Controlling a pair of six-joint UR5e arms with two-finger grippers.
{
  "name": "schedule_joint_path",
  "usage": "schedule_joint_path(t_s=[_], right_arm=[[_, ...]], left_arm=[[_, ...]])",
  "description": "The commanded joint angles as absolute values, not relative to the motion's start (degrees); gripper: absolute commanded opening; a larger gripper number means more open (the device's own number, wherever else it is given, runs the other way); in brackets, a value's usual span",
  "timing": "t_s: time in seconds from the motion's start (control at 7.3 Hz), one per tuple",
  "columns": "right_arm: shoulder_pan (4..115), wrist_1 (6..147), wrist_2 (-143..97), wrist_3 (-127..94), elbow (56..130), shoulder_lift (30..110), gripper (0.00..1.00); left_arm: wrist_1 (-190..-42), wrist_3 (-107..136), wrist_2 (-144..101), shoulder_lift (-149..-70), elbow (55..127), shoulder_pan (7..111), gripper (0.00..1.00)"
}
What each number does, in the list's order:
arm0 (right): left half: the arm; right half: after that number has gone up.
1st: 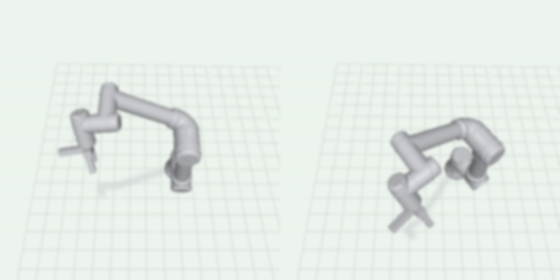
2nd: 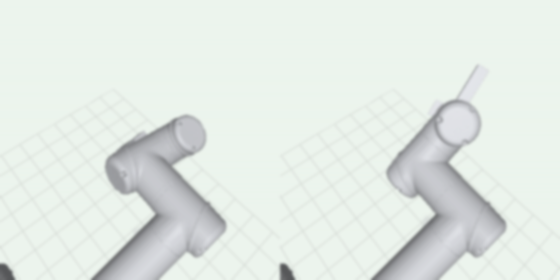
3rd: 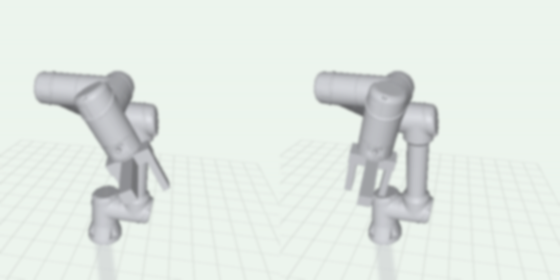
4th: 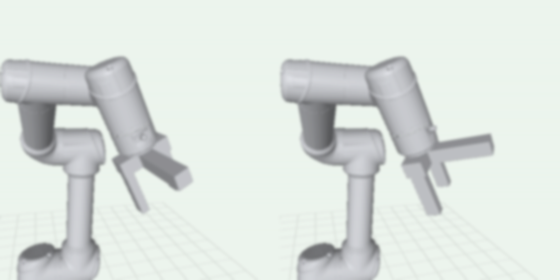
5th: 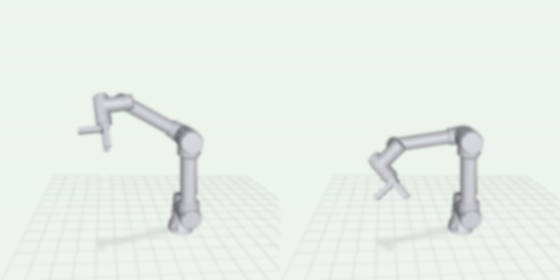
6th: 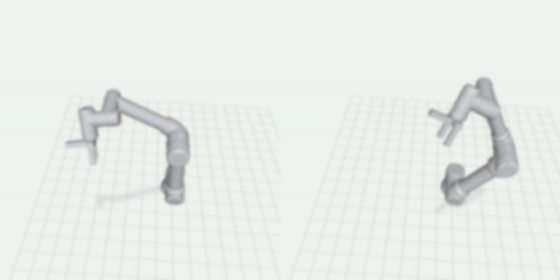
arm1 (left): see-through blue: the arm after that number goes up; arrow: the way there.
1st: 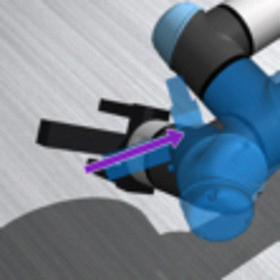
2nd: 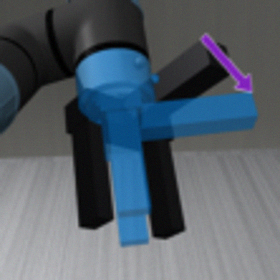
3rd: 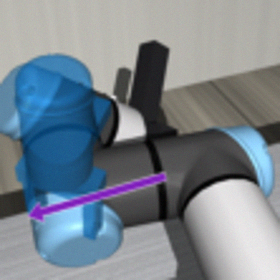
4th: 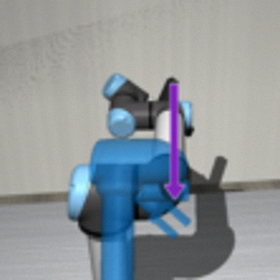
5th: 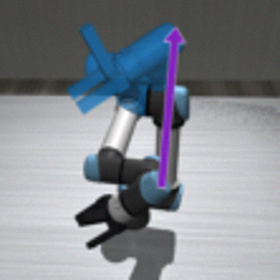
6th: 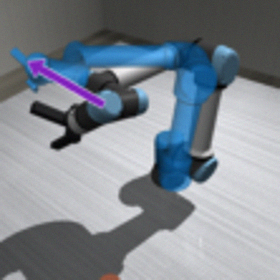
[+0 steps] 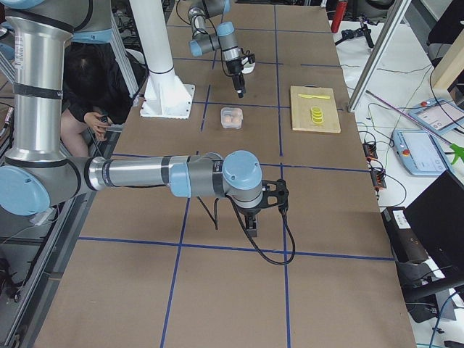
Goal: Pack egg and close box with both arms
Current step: 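Raise the left arm away while the right arm moves toward the carton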
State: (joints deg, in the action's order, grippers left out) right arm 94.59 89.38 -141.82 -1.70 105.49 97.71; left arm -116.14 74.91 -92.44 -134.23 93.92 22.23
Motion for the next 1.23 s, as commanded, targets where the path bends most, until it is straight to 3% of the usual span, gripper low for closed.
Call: schedule_joint_path(t_s=[0.0, 0.14, 0.41, 0.68, 1.1], right_arm=[[89.9, 89.2, -142.0, -12.5, 111.3, 97.7, 1.00], [86.5, 87.5, -142.0, -18.0, 113.2, 97.8, 1.00], [76.6, 68.4, -141.1, -41.5, 112.9, 98.4, 1.00], [64.1, 56.0, -134.4, -59.0, 112.9, 98.3, 0.85], [50.5, 51.8, -126.5, -66.9, 113.7, 96.2, 0.00]], left_arm=[[-106.8, 69.2, -97.1, -131.1, 100.3, 27.1, 0.99], [-103.5, 66.3, -98.9, -130.0, 103.0, 29.9, 0.99], [-92.8, 58.1, -103.0, -127.4, 110.1, 37.3, 0.99], [-90.4, 51.9, -105.3, -123.7, 113.6, 44.3, 0.99], [-90.0, 42.8, -105.3, -115.1, 116.7, 50.2, 0.99]])
